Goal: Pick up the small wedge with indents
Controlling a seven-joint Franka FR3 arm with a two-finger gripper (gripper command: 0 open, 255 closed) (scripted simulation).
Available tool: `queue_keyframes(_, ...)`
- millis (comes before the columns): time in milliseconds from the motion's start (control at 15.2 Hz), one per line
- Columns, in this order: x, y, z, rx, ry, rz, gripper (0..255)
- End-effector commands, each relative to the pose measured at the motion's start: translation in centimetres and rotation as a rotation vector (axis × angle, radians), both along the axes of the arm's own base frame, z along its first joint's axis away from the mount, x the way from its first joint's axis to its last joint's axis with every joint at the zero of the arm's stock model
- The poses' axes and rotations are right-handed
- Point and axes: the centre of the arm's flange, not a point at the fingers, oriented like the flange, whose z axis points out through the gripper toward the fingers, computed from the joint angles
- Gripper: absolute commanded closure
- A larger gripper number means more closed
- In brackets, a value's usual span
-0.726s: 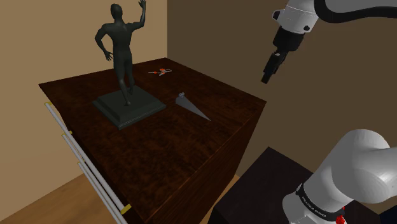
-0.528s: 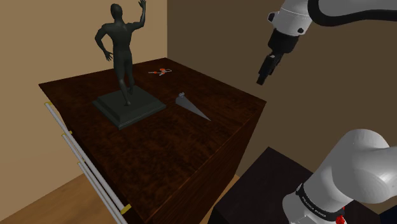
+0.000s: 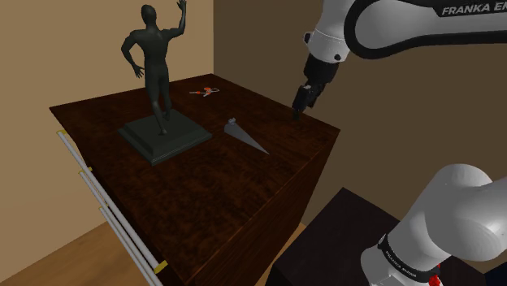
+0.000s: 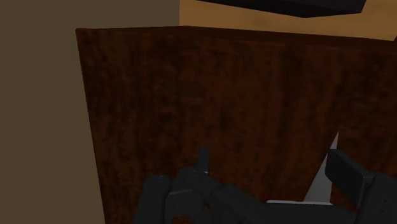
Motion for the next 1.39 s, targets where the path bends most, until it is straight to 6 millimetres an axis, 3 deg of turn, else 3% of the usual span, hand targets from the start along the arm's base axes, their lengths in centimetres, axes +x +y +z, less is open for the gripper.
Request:
queue_keyframes(0,1.6,1.9,-1.3,0.006,-0.004,0.003,0)
queue_keyframes(660,8.5,10.7,-6.6,0.029,-0.021,0.018,0)
queue_keyframes(1254,8.5,10.7,-10.6,0.029,-0.021,0.018,0)
queue_keyframes(1320,8.4,10.6,-10.5,0.029,-0.021,0.018,255)
